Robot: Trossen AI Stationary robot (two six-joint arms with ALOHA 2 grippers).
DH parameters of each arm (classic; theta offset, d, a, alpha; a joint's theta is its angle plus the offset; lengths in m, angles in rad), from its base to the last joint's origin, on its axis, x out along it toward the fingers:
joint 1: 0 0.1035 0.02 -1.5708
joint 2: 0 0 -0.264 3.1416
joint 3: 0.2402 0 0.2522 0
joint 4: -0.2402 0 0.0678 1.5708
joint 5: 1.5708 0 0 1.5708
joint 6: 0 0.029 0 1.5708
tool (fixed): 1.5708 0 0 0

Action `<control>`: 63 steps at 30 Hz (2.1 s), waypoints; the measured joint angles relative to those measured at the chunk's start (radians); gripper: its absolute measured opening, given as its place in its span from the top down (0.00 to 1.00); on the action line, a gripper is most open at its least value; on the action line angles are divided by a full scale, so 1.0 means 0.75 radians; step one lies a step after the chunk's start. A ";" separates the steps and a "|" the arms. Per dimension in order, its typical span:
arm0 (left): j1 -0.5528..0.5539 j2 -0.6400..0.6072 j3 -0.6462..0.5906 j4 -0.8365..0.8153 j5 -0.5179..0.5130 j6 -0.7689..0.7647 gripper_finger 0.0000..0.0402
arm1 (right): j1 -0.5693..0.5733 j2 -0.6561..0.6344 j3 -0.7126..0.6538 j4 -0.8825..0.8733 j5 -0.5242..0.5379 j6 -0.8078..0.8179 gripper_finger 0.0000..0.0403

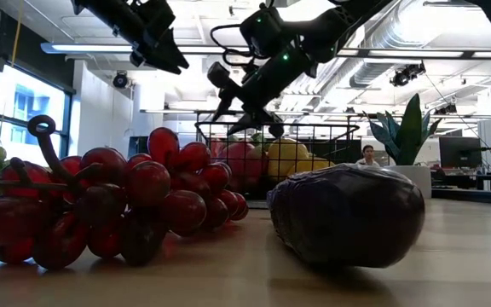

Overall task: Build produce basket
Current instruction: Put the lime into the wire basket

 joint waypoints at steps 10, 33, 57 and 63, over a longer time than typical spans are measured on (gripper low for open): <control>-0.030 -0.028 0.000 -0.142 0.000 -0.010 0.43 | -0.006 -0.003 0.124 -0.109 -0.028 -0.124 0.55; -0.348 -0.123 0.001 -0.694 0.056 -0.817 0.43 | -0.041 -0.004 0.736 -0.977 -0.073 -0.584 0.55; -0.699 -0.114 -0.058 -0.941 0.073 -1.327 0.42 | -0.057 -0.005 0.807 -1.233 -0.131 -0.665 0.55; -0.728 -0.094 -0.168 -0.923 0.130 -1.454 0.37 | -0.057 -0.004 0.807 -1.289 -0.131 -0.668 0.55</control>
